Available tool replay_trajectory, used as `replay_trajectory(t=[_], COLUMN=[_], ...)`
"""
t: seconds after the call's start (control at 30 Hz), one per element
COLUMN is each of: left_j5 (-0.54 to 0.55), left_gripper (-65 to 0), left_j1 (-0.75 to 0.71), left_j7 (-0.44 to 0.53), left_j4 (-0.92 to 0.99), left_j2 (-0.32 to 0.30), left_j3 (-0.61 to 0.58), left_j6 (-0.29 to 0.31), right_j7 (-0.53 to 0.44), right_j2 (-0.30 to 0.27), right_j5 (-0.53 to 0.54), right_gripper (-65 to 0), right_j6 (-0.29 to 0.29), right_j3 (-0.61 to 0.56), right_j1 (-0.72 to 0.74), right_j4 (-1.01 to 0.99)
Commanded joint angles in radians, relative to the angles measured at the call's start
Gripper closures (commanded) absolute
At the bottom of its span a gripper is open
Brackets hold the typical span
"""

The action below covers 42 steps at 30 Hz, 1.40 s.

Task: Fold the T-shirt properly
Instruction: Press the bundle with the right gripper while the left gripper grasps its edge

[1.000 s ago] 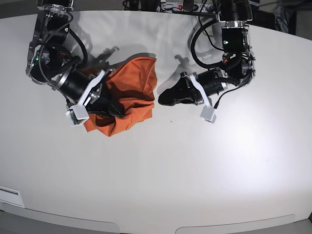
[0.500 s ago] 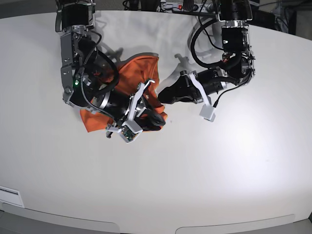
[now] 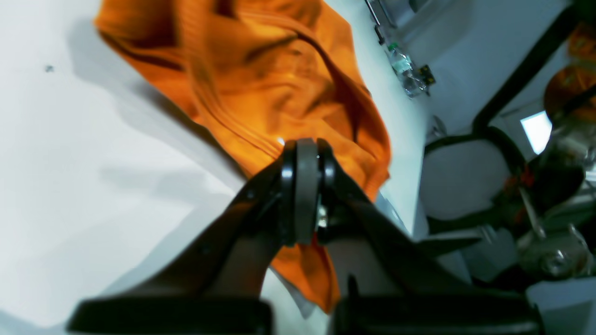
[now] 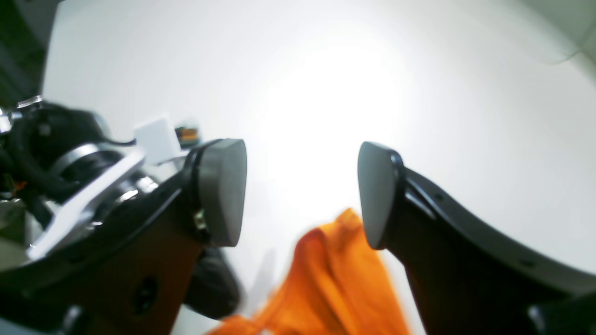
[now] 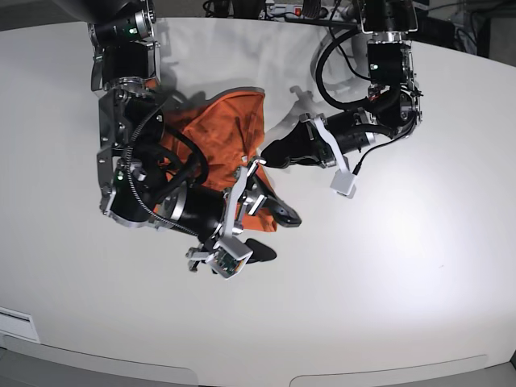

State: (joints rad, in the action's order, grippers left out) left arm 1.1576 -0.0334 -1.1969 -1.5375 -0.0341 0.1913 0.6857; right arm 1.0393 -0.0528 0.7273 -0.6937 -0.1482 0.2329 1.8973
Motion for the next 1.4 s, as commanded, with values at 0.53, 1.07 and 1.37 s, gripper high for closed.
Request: replay_trajectory(t=[0.53,1.07,1.37], left_j5=[-0.008,-0.738,-0.818], left_gripper=[0.0,0.0,0.0], left_j1=[0.008,-0.003,0.053], left_j7=[-0.049,0.28,0.42], left_j4=[-0.23,-0.26,-0.106], left_j2=[-0.06,-0.086,-0.189], left_j3=[-0.196,-0.472,-0.472], left_j6=[0.012,-0.109,-0.114], right_j7=[-0.186,-0.261,-0.24], right_j2=[-0.221,-0.352,-0.442], right_j5=[-0.084,-0.153,-0.069], right_gripper=[0.0,0.0,0.0], right_j6=[-0.004,-0.004,-0.004], right_j3=[0.227,0.022,0.043], right_j1=[-0.102,0.022,-0.087], right_j4=[-0.052,-0.459,-0.457])
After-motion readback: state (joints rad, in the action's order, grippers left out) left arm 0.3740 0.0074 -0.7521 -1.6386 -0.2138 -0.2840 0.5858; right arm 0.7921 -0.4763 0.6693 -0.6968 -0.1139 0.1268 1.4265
